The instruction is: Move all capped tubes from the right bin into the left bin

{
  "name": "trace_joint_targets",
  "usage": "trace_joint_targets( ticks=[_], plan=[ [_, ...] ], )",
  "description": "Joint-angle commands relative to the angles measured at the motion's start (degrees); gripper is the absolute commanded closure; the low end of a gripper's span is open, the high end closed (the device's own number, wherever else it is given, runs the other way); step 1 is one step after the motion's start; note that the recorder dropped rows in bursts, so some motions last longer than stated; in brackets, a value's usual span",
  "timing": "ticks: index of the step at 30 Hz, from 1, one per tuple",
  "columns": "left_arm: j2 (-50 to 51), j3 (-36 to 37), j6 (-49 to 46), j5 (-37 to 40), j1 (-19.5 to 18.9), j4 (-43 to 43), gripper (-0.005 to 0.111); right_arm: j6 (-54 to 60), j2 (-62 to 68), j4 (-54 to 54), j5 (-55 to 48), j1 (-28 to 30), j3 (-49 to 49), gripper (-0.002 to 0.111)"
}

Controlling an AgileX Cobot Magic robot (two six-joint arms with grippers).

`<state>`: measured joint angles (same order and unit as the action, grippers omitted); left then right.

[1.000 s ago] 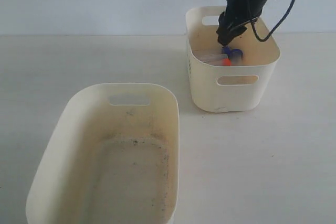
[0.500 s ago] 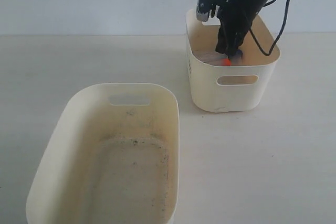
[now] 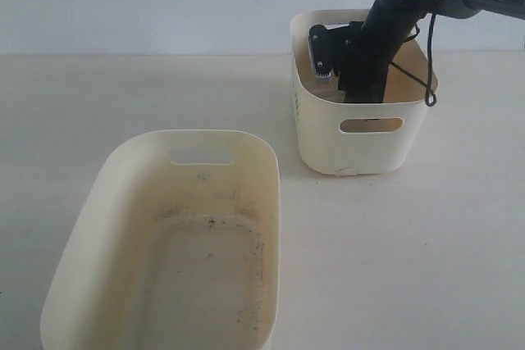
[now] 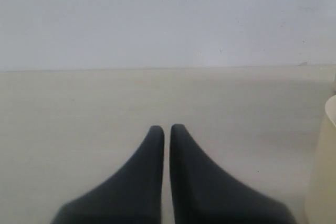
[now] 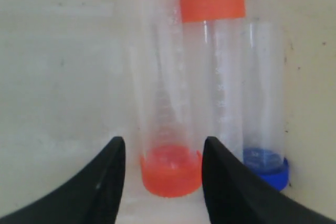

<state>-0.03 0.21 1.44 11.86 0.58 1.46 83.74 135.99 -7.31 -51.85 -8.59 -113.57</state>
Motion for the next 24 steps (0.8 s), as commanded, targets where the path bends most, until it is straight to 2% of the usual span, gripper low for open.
trace_joint_targets(
  ticks=[1,18,20,24],
  plan=[
    [0.0,-0.2,0.5,-0.3,0.0,-0.4,0.102,0.7,0.7,0.4,0.6,0.1,-0.2,0.064],
    [0.0,-0.2,0.5,-0.3,0.0,-0.4,0.102,0.7,3.2,-0.1,2.0,0.1,-0.2,0.064],
    [0.0,-0.2,0.5,-0.3,0.0,-0.4,0.102,0.7,3.3,-0.1,1.8,0.1,-0.2,0.072],
    [0.0,-0.2,0.5,-0.3,0.0,-0.4,0.102,0.5,3.3,0.1,2.2,0.1,-0.2,0.107]
  ],
)
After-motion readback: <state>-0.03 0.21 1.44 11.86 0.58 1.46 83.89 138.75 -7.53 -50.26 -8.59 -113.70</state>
